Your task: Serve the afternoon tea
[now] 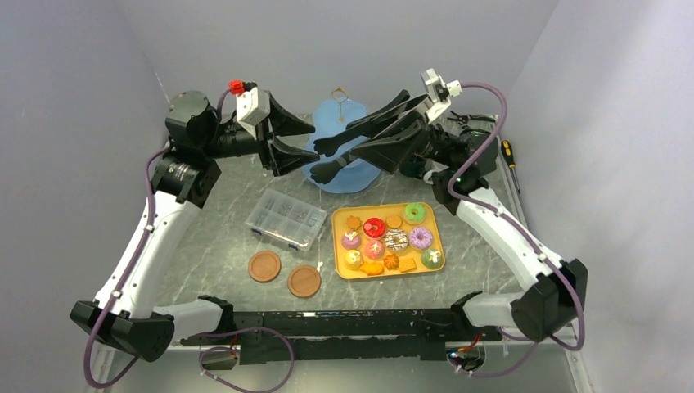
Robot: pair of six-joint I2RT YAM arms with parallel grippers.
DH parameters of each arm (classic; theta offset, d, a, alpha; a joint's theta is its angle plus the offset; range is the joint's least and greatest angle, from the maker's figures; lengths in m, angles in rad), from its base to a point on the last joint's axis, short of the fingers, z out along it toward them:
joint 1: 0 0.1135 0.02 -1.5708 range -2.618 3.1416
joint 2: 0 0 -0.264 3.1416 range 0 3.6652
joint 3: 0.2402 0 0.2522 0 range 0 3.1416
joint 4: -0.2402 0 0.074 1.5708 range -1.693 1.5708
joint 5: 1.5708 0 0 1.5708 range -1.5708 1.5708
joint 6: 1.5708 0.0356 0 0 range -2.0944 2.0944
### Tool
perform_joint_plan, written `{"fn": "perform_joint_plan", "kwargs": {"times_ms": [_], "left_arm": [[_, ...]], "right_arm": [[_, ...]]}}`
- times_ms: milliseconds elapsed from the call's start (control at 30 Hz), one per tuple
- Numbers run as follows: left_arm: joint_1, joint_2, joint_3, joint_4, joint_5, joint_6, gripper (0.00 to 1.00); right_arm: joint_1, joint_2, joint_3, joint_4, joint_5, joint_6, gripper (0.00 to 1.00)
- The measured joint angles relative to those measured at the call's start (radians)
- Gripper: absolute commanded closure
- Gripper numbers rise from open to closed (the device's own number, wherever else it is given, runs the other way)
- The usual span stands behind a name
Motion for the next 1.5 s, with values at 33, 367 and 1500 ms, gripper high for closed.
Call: {"fn": "perform_joint_plan", "kwargs": {"times_ms": [33,367,1500], "left_arm": [[0.0,-0.001,0.0,-0.018,-0.008,0.012,0.23],[0.009,-0.035,-0.008,-0.21,-0.076,0.156,0.16],[0.033,0.206,0.146,-0.779,-0.618,0.292,0.07]], "right_arm": [[-0.003,-0.021,-0.006,-0.052,0.001,-0.04,0.28],[-0.008,-0.245,-0.061,-0.579,0.119,-0.486,0.28],[0.116,-0.219,-0.694,-0.66,0.851,-0.874,0.28]]}}
